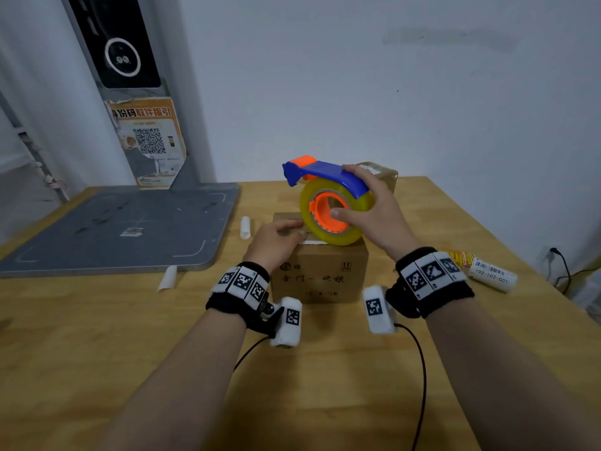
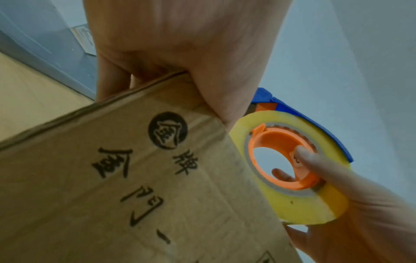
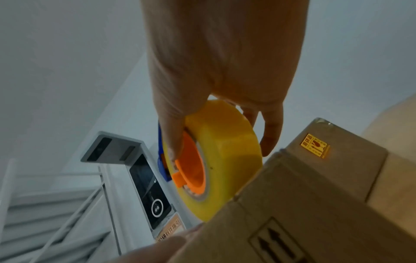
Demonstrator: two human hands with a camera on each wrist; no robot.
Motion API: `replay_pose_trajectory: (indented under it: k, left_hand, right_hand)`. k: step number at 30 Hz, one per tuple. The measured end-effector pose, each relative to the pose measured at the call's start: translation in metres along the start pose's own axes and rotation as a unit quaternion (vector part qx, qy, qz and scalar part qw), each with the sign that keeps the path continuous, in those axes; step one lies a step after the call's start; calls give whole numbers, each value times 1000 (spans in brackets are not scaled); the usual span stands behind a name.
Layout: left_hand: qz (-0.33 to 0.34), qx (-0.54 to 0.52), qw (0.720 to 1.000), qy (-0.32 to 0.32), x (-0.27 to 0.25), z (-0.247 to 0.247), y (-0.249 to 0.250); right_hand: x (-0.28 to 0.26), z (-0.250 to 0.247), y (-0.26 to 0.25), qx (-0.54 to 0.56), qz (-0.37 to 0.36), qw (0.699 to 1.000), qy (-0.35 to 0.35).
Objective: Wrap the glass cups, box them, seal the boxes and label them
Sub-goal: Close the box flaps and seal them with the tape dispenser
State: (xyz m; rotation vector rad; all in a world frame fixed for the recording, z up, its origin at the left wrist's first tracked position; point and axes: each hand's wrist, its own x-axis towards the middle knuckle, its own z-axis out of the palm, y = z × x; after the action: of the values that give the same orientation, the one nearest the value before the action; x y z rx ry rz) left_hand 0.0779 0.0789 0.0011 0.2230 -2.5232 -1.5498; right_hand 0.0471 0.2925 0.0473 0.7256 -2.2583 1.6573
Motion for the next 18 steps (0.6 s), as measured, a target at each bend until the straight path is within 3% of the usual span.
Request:
replay_pose_trajectory:
  k: [5, 10, 18]
  left_hand:
    - [8, 0, 1000, -3, -12, 2, 3]
    - [-1, -39, 999, -31, -19, 9, 10]
    - [-46, -66, 997, 1, -15, 27, 13]
  right_hand:
    - [-4, -7, 5, -43, 23, 997, 57]
    - [6, -12, -1, -50, -3, 994, 97]
    - [11, -20, 2, -60, -48, 997, 1]
